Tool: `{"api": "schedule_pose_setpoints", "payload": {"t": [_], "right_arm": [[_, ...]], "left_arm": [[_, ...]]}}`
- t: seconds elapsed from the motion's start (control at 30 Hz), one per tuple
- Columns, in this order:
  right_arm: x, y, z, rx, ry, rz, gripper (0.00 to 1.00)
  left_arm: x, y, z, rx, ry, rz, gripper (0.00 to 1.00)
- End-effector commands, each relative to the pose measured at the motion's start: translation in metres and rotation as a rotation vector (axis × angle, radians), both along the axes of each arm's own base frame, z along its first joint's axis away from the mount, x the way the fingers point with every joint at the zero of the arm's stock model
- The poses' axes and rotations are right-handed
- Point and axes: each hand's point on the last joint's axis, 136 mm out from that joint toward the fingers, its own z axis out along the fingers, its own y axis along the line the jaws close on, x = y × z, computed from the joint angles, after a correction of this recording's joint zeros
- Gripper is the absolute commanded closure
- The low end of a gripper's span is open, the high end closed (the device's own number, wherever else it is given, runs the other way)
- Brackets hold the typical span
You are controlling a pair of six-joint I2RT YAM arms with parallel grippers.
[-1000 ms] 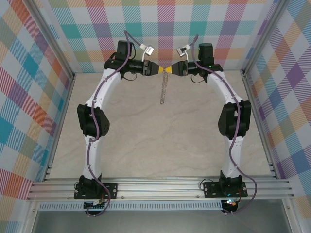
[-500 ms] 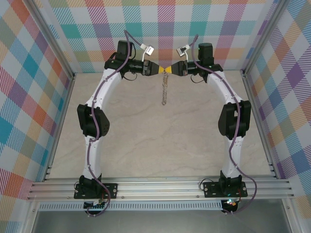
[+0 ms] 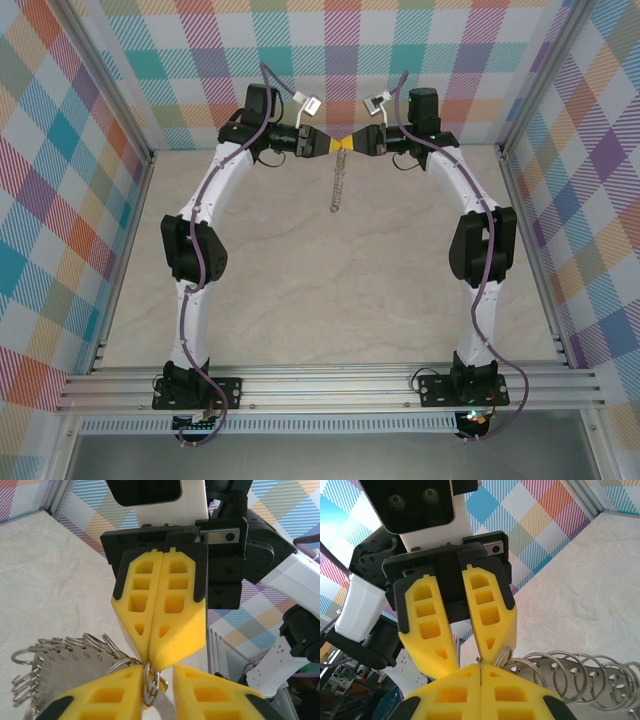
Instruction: Put the keys on the keyring
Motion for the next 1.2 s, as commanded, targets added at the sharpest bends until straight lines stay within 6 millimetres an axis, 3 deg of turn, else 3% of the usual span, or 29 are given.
{"api": "schedule_pose_setpoints", "payload": {"t": [0.0,0.17,0.27,0.33,0.43,0.63,0.8,0.97,1.17], "right_arm": [[-0.004,0.004,0.011,0.021,-0.052,0.031,1.00],[-0.005,0.004,0.010,0.021,-0.049,0.031,1.00],[-0.006,0.003,0.012,0.020,-0.050,0.024,1.00],[-0.008,0.000,0.017,0.020,-0.058,0.005,0.81],[-0.008,-0.015,0.028,0.028,-0.091,-0.060,0.65],[-0.004,-0.058,0.039,0.076,-0.107,-0.270,0.56],[-0.004,-0.068,0.018,0.078,-0.060,-0.401,0.54],[-0.010,-0.063,-0.001,0.087,-0.018,-0.454,0.55],[-0.030,-0.024,-0.011,0.057,-0.025,-0.432,0.56]], "left_arm": [[-0.006,-0.008,0.006,-0.018,-0.015,-0.035,0.85],[-0.006,-0.009,0.005,-0.016,-0.014,-0.035,1.00],[-0.007,-0.011,0.006,-0.014,-0.019,-0.034,1.00],[-0.008,-0.011,0.008,-0.013,-0.025,-0.031,1.00],[-0.011,-0.009,0.015,-0.013,-0.047,-0.027,1.00],[-0.023,-0.006,0.035,-0.033,-0.117,-0.017,1.00],[-0.031,0.000,0.049,-0.062,-0.177,0.032,1.00],[-0.032,0.007,0.068,-0.126,-0.259,0.132,1.00],[-0.023,0.018,0.084,-0.239,-0.289,0.278,1.00]]}}
